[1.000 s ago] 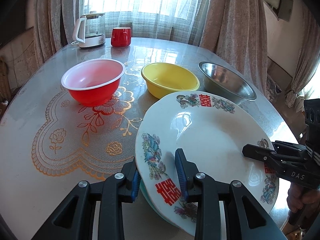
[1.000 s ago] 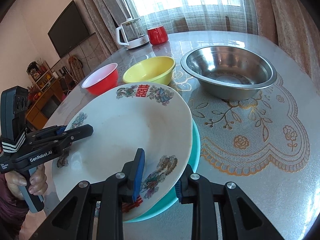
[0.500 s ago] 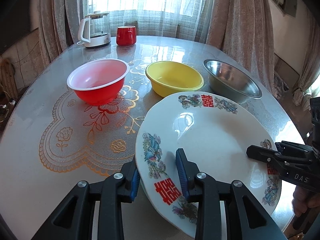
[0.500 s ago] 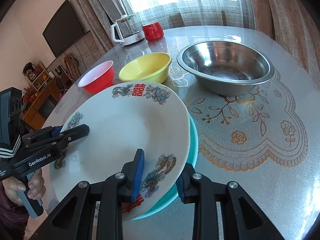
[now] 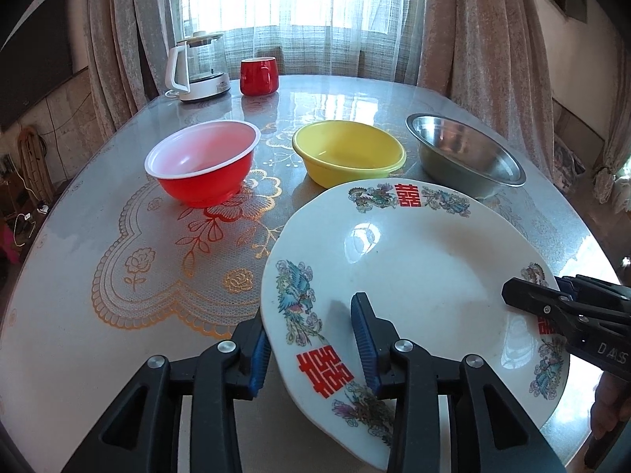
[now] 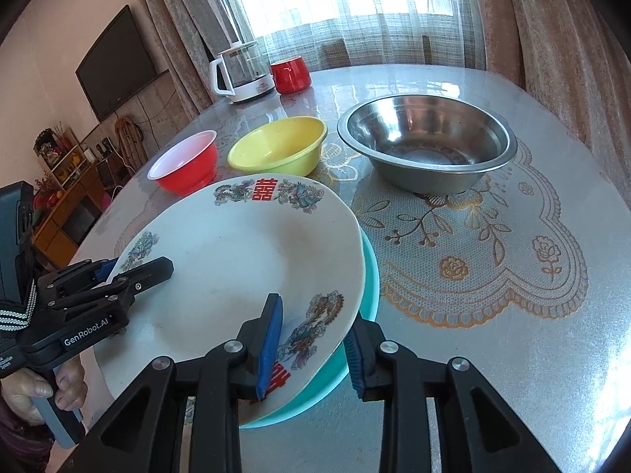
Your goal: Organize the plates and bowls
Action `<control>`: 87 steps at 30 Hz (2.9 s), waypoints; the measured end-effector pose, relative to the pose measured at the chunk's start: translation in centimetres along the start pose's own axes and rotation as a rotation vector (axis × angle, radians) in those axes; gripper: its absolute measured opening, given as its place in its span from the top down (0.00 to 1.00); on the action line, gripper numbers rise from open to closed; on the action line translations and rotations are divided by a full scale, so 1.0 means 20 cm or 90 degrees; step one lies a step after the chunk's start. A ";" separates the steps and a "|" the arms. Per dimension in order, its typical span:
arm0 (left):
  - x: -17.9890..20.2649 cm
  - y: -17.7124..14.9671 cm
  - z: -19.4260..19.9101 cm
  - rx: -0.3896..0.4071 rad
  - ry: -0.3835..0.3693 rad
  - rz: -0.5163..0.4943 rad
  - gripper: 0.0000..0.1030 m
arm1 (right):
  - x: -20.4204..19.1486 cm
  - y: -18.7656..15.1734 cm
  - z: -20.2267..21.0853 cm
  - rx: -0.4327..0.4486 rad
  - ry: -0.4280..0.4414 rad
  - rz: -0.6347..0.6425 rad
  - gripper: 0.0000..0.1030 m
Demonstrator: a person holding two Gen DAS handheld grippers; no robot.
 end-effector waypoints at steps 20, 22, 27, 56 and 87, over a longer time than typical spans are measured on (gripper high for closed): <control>-0.10 0.17 0.23 0.055 -0.010 0.048 0.62 | 0.05 0.06 0.16 0.047 0.038 -0.042 0.67; -0.05 0.19 0.23 0.053 -0.028 0.042 0.62 | 0.06 0.08 0.18 0.056 0.032 -0.043 0.67; 0.09 0.24 0.19 0.036 -0.077 0.025 0.62 | 0.17 0.14 0.19 0.065 0.006 -0.072 0.64; 0.70 0.58 -0.36 -0.122 -0.161 0.056 0.52 | 0.90 0.50 -0.03 0.079 -0.109 -0.289 0.58; 0.89 0.48 -0.16 -0.064 -0.203 -0.015 0.60 | 0.81 0.33 0.14 0.065 -0.062 -0.269 0.79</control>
Point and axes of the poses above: each gripper's, at about its wrist camera, not at the fingertips, and z roughly against the way its jaws point, x to its right, y to its top, the point moved 7 cm from there along -z, roughly the way its jaws point, and after that the axes turned 6 degrees about y, right-handed, at the moved point
